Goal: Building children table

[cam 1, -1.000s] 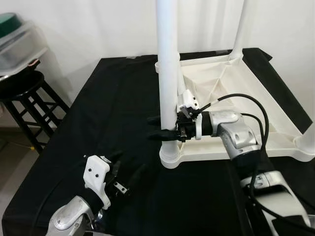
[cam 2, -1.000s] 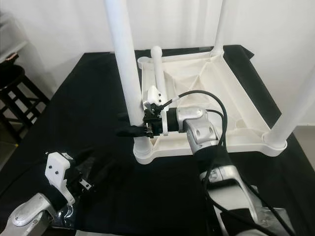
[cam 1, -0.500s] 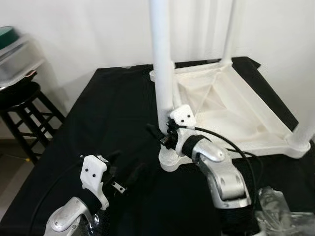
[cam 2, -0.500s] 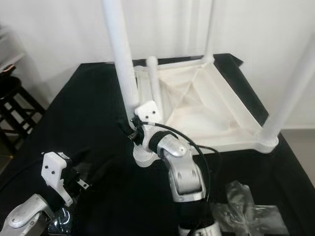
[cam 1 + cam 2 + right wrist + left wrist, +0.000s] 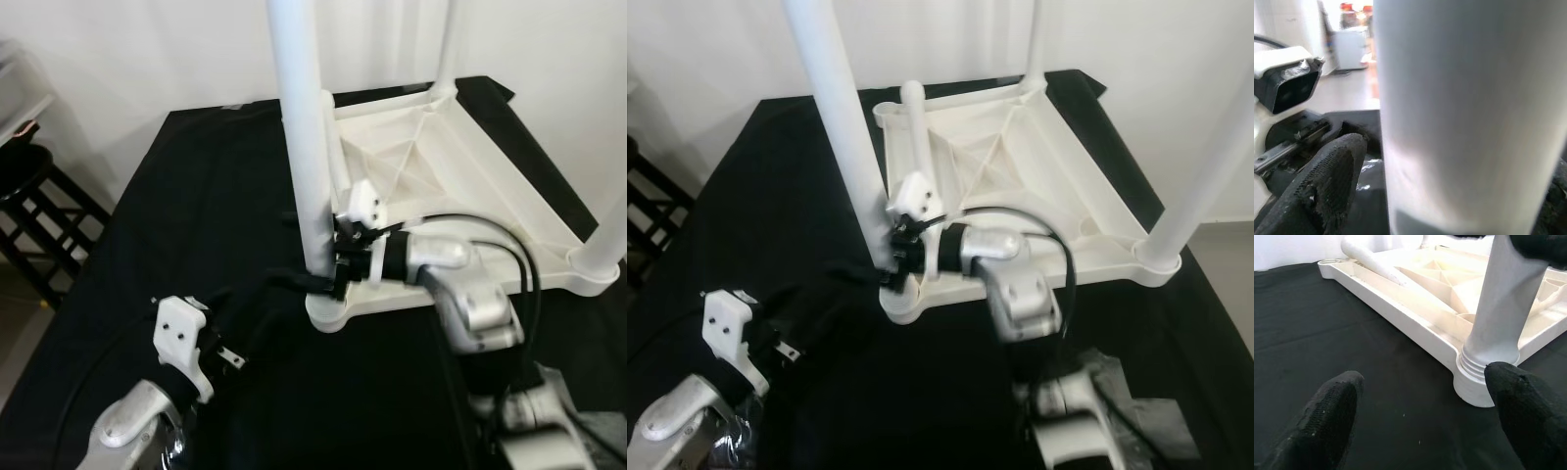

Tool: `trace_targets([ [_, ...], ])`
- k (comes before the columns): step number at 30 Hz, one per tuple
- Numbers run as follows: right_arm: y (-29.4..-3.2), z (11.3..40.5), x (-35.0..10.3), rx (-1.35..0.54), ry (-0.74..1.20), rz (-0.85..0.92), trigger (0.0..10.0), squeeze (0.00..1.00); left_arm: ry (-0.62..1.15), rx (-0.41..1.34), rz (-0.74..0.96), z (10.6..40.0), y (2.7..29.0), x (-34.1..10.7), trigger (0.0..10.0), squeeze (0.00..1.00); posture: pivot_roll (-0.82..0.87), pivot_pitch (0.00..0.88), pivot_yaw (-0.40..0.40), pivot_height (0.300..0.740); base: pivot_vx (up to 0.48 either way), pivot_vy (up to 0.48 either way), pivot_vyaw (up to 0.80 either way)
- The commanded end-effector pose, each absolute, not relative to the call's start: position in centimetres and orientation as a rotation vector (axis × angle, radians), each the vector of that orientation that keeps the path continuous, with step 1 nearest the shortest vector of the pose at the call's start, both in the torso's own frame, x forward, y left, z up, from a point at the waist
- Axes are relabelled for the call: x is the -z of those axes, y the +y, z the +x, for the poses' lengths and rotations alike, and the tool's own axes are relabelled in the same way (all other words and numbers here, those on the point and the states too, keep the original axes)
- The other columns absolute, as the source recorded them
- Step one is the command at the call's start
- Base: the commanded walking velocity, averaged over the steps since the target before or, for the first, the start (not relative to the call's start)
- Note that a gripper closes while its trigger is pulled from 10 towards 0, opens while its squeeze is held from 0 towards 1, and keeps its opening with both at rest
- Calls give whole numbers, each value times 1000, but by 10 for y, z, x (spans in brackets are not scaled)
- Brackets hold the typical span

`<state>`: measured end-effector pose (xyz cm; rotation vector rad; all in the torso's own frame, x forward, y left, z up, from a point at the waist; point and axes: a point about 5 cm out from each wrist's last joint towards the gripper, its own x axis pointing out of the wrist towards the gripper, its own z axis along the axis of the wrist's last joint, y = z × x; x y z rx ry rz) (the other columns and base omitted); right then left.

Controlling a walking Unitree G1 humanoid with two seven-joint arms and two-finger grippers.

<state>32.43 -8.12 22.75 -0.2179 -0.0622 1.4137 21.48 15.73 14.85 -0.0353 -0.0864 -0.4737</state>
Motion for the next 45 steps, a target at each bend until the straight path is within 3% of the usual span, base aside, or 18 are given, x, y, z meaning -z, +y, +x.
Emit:
trace_targets([
  [1, -72, 328, -225, -1499, -49, -215, 10000, 0, -55, 458, -42, 213, 160, -143, 10000, 0, -12, 107, 114, 740, 0, 0, 0],
  [2, -70, 333, -226, -1505, -42, -223, 10000, 0, -55, 459, -41, 212, 160, -143, 10000, 0, -12, 107, 114, 740, 0, 0, 0],
  [3, -67, 337, -227, -1504, -35, -228, 6549, 0, -54, 459, -40, 212, 160, -143, 10000, 0, -13, 110, 116, 740, 0, 0, 0],
  [4, -67, 337, -227, -1504, -35, -228, 6549, 0, -54, 459, -40, 212, 160, -143, 10000, 0, -13, 110, 116, 740, 0, 0, 0],
  [5, -64, 340, -226, -1496, -29, -236, 0, 0, -53, 458, -41, 211, 160, -143, 10000, 0, -16, 113, 116, 740, 0, 0, 0],
  [13, -67, 332, -221, -1539, -14, -218, 0, 0, -58, 440, -38, 211, 161, -145, 10000, 0, 3, 133, 116, 740, 0, 0, 0],
  [18, -74, 343, -211, -1318, -6, -249, 0, 0, -58, 433, -16, 208, 164, -146, 10000, 0, 14, 129, 121, 740, 0, 0, 0],
  [20, -70, 342, -199, -1189, 46, -229, 0, 0, -55, 432, -15, 207, 165, -146, 10000, 0, 15, 129, 117, 740, 0, 0, 0],
  [22, -69, 338, -173, -503, 111, -66, 0, 0, -49, 419, -21, 206, 170, -146, 10000, 0, -1, 139, 136, 740, 0, 0, 0],
  [24, -60, 317, -161, -490, 118, -135, 0, 0, -48, 408, -28, 205, 173, -146, 10000, 0, -4, 139, 145, 740, 0, 0, 0],
  [27, -28, 285, -149, -695, 135, -174, 0, 0, -42, 402, -31, 207, 175, -144, 10000, 0, -2, 131, 165, 740, 0, 0, 0],
  [32, -24, 295, -159, -726, 110, -156, 0, 0, -28, 414, -26, 211, 177, -143, 10000, 0, 3, 120, 167, 740, 0, 0, 0],
  [33, -25, 301, -163, -720, 106, -157, 3216, 0, -25, 419, -28, 212, 177, -142, 10000, 0, 4, 118, 170, 740, 0, 0, 0],
  [34, -24, 303, -165, -753, 108, -152, 10000, 0, -27, 415, -30, 213, 178, -143, 10000, 0, 7, 119, 174, 740, 0, 0, 0],
  [35, -24, 303, -165, -753, 108, -152, 10000, 0, -27, 415, -30, 213, 178, -143, 10000, 0, 7, 119, 174, 740, 0, 0, 0],
  [36, -21, 302, -166, -831, 120, -115, 10000, 1000, -29, 407, -29, 213, 178, -143, 10000, 0, 10, 118, 176, 740, 0, 0, 0],
  [44, -33, 303, -197, -1195, -69, -125, 10000, 1000, -26, 416, -18, 215, 176, -143, 10000, 0, 22, 114, 163, 740, 0, 0, 0],
  [45, -38, 304, -200, -1274, -80, -170, 10000, 0, -27, 421, -15, 215, 175, -143, 10000, 0, 23, 114, 161, 740, 0, 0, 0],
])
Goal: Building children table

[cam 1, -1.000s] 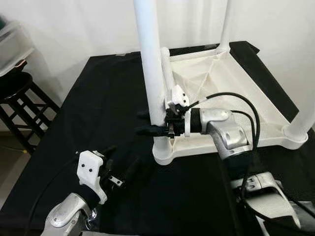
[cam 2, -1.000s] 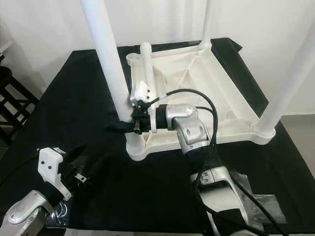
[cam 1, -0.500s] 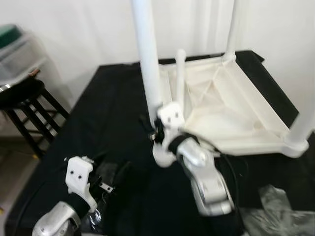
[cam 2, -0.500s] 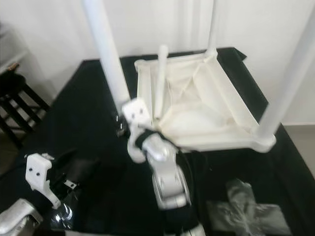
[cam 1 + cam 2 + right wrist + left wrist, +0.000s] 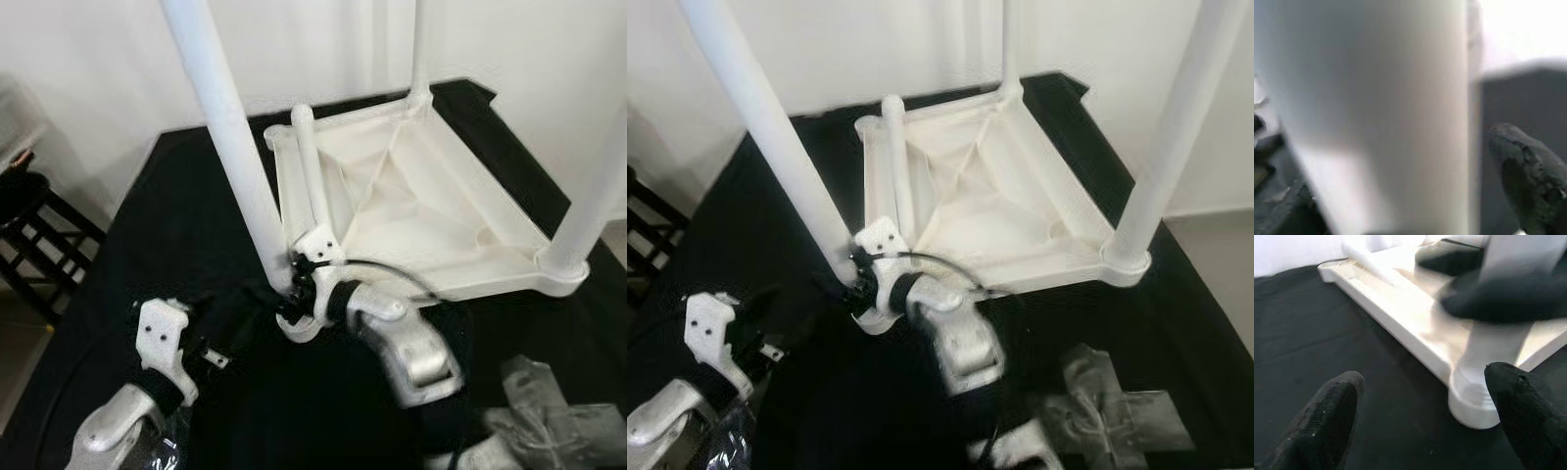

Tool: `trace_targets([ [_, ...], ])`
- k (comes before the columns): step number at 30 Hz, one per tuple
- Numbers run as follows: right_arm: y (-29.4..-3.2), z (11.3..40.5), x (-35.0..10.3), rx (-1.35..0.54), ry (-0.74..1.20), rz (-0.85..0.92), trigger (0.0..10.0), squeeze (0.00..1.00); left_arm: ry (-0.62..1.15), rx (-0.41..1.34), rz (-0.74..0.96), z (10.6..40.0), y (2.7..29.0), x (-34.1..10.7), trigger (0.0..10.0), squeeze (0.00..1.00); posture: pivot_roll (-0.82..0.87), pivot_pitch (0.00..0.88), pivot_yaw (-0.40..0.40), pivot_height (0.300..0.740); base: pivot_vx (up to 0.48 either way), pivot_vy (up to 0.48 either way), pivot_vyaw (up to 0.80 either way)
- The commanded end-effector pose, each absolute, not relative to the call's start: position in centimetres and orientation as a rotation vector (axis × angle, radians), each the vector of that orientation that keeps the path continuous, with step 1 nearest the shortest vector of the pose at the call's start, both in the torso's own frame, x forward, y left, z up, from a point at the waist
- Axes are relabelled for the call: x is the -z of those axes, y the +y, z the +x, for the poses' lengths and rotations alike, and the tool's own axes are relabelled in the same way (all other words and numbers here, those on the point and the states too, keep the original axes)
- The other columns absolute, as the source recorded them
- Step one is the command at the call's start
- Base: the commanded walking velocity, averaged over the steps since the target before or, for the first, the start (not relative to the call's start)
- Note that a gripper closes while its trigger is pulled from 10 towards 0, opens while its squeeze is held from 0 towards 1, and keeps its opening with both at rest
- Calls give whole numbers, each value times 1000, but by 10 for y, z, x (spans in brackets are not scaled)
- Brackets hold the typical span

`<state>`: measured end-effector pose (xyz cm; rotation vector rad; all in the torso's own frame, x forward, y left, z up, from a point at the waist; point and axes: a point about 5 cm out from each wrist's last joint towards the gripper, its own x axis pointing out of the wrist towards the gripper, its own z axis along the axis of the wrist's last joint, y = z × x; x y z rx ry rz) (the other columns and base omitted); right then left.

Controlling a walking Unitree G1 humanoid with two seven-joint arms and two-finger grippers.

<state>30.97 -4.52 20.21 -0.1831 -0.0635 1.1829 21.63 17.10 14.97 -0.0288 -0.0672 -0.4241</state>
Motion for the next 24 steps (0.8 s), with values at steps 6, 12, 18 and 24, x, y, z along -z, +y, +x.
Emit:
trace_targets([
  [6, -50, 322, -212, -1436, -79, -254, 10000, 0, -29, 425, -14, 214, 173, -143, 10000, 0, 27, 124, 150, 740, 0, 0, 0],
  [12, -51, 342, -229, -1543, -64, -231, 7412, 0, -35, 419, -16, 213, 171, -144, 10000, 0, 32, 133, 136, 740, 0, 0, 0],
  [18, -55, 347, -230, -1617, -36, -204, 0, 0, -40, 414, -17, 212, 170, -144, 10000, 0, 26, 135, 135, 740, 0, 0, 0],
  [24, -65, 344, -224, -1647, -22, -189, 0, 0, -42, 418, -19, 213, 168, -145, 10000, 0, 23, 144, 127, 740, 0, 0, 0],
])
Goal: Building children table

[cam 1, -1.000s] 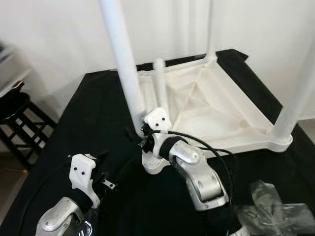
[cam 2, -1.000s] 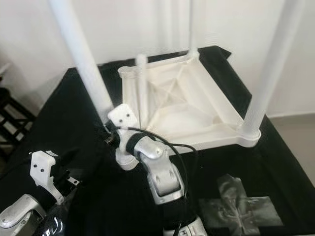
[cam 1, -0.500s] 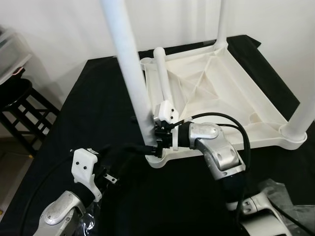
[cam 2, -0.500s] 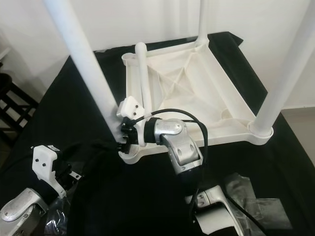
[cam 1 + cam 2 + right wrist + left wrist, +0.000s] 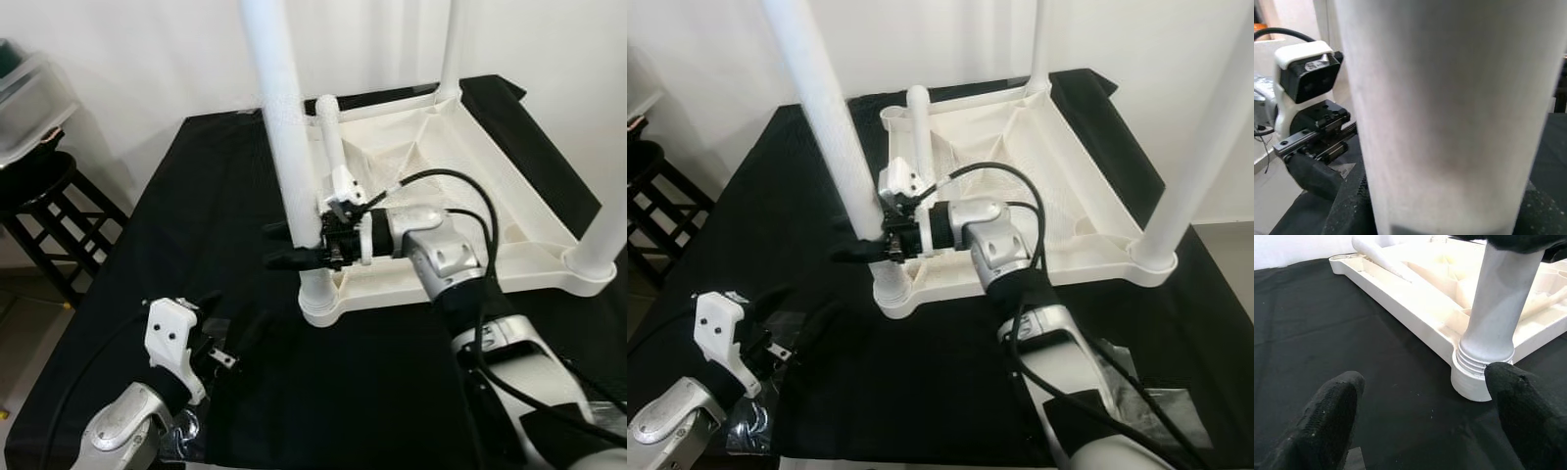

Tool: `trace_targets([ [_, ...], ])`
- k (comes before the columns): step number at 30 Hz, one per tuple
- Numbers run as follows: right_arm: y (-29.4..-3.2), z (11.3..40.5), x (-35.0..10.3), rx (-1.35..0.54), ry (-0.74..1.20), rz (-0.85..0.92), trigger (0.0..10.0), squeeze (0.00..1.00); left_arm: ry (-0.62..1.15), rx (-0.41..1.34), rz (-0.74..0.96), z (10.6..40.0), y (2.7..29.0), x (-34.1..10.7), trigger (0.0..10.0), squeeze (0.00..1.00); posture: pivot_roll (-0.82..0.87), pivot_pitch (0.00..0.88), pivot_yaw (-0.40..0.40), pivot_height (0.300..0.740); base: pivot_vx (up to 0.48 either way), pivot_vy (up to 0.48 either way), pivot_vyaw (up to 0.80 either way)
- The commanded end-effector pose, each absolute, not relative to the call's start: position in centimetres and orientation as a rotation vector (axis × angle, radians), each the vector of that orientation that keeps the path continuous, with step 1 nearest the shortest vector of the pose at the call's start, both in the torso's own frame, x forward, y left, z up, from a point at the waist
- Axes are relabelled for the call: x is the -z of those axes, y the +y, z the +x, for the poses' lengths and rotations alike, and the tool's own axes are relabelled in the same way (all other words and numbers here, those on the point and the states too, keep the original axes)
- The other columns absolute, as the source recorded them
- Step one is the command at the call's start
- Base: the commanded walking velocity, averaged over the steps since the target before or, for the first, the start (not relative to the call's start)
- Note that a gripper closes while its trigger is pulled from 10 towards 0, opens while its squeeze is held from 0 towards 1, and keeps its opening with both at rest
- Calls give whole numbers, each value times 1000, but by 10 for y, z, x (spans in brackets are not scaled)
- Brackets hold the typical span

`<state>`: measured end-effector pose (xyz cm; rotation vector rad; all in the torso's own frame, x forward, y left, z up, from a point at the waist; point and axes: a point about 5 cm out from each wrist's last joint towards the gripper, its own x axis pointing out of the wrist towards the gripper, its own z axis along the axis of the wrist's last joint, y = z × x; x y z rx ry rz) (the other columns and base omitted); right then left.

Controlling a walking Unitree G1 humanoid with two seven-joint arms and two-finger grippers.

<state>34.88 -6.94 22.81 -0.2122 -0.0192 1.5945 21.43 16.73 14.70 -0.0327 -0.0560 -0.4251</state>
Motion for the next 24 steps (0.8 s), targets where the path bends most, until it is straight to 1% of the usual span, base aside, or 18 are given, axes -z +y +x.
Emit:
trace_targets([
  [1, -65, 344, -224, -1647, -22, -189, 0, 0, -42, 418, -19, 213, 168, -145, 10000, 0, 23, 144, 127, 740, 0, 0, 0],
  [6, -77, 335, -212, -1623, -8, -212, 0, 0, -47, 417, -25, 212, 167, -145, 10000, 0, 5, 154, 125, 740, 0, 0, 0],
  [7, -80, 327, -203, -1567, 18, -228, 0, 0, -47, 419, -27, 213, 166, -145, 10000, 0, 8, 154, 119, 740, 0, 0, 0],
  [8, -70, 319, -185, -1390, 63, -252, 0, 0, -47, 422, -26, 212, 166, -146, 10000, 0, 9, 157, 114, 740, 0, 0, 0],
  [9, -63, 313, -175, -1255, 84, -271, 0, 0, -47, 424, -25, 212, 167, -146, 10000, 0, 6, 160, 113, 740, 0, 0, 0],
  [10, -51, 306, -160, -939, 126, -198, 0, 0, -49, 421, -26, 213, 168, -146, 10000, 0, -22, 171, 125, 740, 0, 0, 0],
  [11, -51, 306, -160, -939, 126, -198, 0, 0, -49, 421, -26, 213, 168, -146, 10000, 0, -22, 171, 125, 740, 0, 0, 0],
  [12, -49, 301, -151, -714, 168, -146, 0, 0, -50, 418, -26, 213, 169, -147, 10000, 0, -26, 171, 129, 740, 0, 0, 0],
  [13, -43, 290, -146, -700, 161, -172, 0, 0, -51, 416, -30, 214, 170, -147, 10000, 0, -29, 169, 146, 740, 0, 0, 0],
  [15, -26, 277, -148, -900, 106, -260, 0, 0, -45, 420, -25, 217, 170, -145, 10000, 0, -35, 155, 158, 740, 0, 0, 0],
  [16, -24, 278, -150, -933, 102, -257, 0, 0, -40, 427, -25, 218, 171, -145, 10000, 0, -23, 155, 163, 740, 0, 0, 0],
  [22, -24, 283, -152, -939, 110, -245, 0, 0, -30, 450, -27, 220, 172, -144, 10000, 0, -24, 153, 161, 740, 0, 0, 0],
  [23, -25, 286, -152, -927, 115, -238, 3961, 0, -28, 454, -28, 220, 172, -144, 10000, 0, -22, 155, 164, 740, 0, 0, 0],
  [24, -25, 286, -152, -927, 115, -238, 3961, 0, -28, 454, -28, 220, 172, -144, 10000, 0, -22, 155, 164, 740, 0, 0, 0],
])
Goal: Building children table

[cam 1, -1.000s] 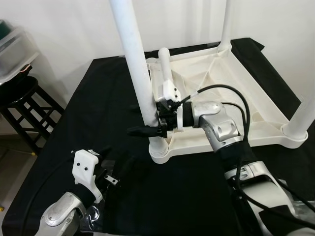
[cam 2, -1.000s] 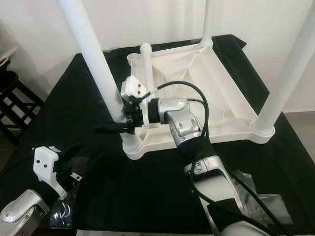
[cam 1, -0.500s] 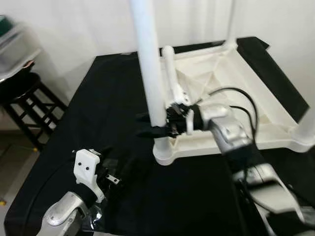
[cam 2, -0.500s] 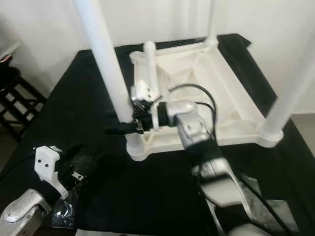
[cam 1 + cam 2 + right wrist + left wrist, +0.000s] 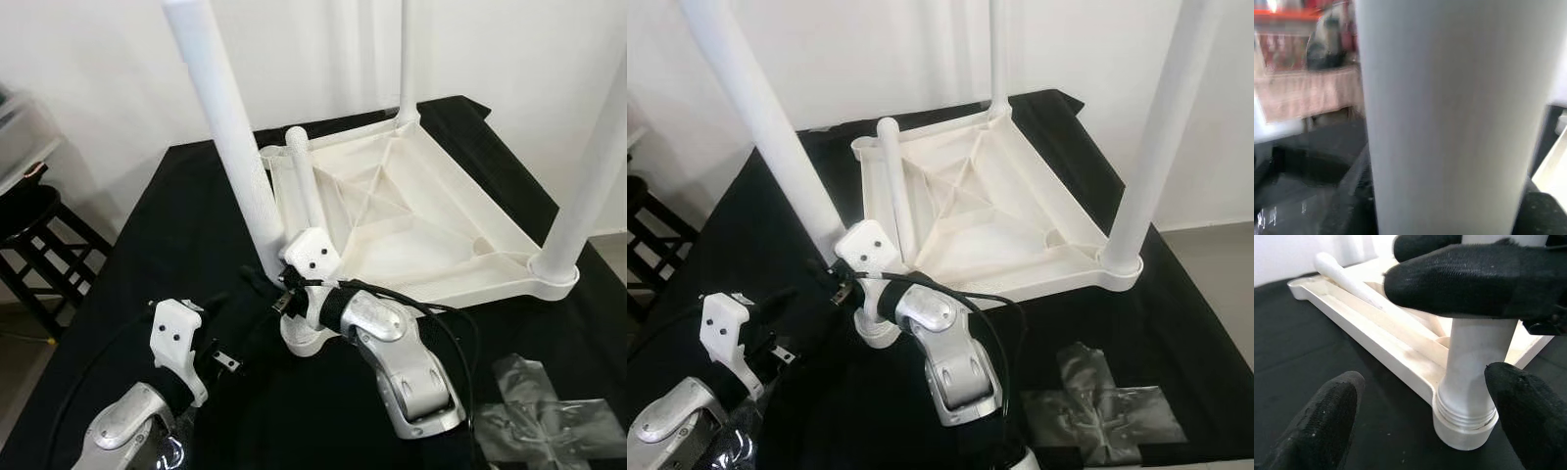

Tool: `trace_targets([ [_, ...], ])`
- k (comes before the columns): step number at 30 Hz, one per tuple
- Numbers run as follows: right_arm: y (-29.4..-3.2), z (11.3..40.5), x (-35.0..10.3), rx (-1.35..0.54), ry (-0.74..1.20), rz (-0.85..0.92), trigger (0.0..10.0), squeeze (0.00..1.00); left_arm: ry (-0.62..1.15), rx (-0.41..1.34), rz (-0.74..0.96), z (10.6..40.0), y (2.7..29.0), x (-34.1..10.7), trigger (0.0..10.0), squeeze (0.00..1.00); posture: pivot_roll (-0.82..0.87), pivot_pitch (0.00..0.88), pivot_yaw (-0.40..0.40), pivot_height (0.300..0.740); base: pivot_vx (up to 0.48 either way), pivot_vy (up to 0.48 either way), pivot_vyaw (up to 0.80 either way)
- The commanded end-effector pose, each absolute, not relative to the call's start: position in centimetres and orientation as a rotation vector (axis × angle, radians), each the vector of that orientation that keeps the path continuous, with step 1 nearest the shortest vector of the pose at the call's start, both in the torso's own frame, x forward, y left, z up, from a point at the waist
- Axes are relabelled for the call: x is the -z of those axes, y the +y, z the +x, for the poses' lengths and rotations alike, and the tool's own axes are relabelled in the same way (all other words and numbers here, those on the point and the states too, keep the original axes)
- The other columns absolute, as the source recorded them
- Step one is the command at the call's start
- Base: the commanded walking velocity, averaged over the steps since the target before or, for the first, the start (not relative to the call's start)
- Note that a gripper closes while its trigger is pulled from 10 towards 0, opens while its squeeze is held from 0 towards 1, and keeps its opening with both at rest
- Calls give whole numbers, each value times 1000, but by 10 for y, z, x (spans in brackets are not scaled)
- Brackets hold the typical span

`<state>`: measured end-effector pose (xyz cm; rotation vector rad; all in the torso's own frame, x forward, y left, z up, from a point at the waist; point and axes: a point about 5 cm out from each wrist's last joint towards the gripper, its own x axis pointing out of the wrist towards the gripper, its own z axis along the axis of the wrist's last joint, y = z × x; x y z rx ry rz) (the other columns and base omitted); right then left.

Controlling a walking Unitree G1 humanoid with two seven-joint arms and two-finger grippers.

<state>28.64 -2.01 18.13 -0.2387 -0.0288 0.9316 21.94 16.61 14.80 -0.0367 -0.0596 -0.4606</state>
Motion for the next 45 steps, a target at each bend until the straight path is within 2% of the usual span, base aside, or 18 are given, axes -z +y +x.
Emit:
trace_targets([
  [1, -24, 288, -158, -965, 132, -166, 10000, 1000, -31, 437, -26, 219, 173, -145, 10000, 0, -15, 157, 169, 740, 0, 0, 0],
  [4, -25, 291, -178, -1055, 75, -68, 10000, 1000, -35, 414, -22, 219, 175, -146, 10000, 0, -1, 160, 169, 740, 0, 0, 0],
  [7, -31, 300, -196, -1249, -57, -133, 10000, 1000, -34, 414, -16, 220, 176, -146, 10000, 0, 9, 157, 169, 740, 0, 0, 0],
  [11, -36, 301, -200, -1385, -81, -180, 10000, 1000, -34, 417, -15, 219, 175, -146, 10000, 0, 19, 153, 159, 740, 0, 0, 0],
  [12, -40, 302, -202, -1467, -75, -192, 10000, 424, -34, 418, -15, 219, 175, -146, 10000, 0, 22, 153, 155, 740, 0, 0, 0],
  [13, -45, 305, -204, -1532, -56, -212, 10000, 0, -35, 419, -16, 218, 174, -146, 10000, 0, 26, 153, 147, 740, 0, 0, 0],
  [17, -53, 332, -215, -1561, -26, -255, 10000, 0, -42, 419, -8, 216, 171, -146, 10000, 0, 27, 161, 136, 740, 0, 0, 0],
  [24, -55, 347, -230, -1614, -1, -229, 9765, 0, -44, 424, -10, 214, 168, -147, 10000, 0, 31, 167, 124, 740, 0, 0, 0],
  [25, -56, 347, -228, -1653, 14, -248, 4471, 0, -44, 422, -15, 214, 168, -147, 10000, 0, 33, 168, 124, 740, 0, 0, 0],
  [26, -56, 347, -228, -1653, 14, -248, 4471, 0, -44, 422, -15, 214, 168, -147, 10000, 0, 33, 168, 124, 740, 0, 0, 0],
  [27, -56, 346, -227, -1665, 21, -246, 0, 0, -44, 421, -16, 213, 168, -147, 10000, 0, 30, 169, 125, 740, 0, 0, 0],
  [37, -63, 348, -225, -1703, 25, -233, 0, 0, -45, 419, -18, 212, 167, -147, 10000, 0, 19, 165, 114, 740, 0, 0, 0],
  [40, -76, 343, -213, -1631, 36, -224, 0, 0, -44, 421, -27, 211, 166, -145, 10000, 0, 1, 152, 87, 740, 0, 0, 0],
  [41, -76, 332, -192, -1481, 82, -200, 0, 0, -45, 423, -30, 210, 164, -145, 10000, 0, 5, 151, 47, 740, 0, 0, 0],
  [44, -76, 322, -179, -1370, 112, -186, 0, 0, -46, 425, -32, 210, 163, -145, 10000, 0, 5, 151, 47, 740, 0, 0, 0],
  [45, -66, 314, -159, -984, 152, -149, 0, 0, -49, 423, -32, 210, 163, -145, 10000, 0, 3, 156, 17, 740, 0, 0, 0],
])
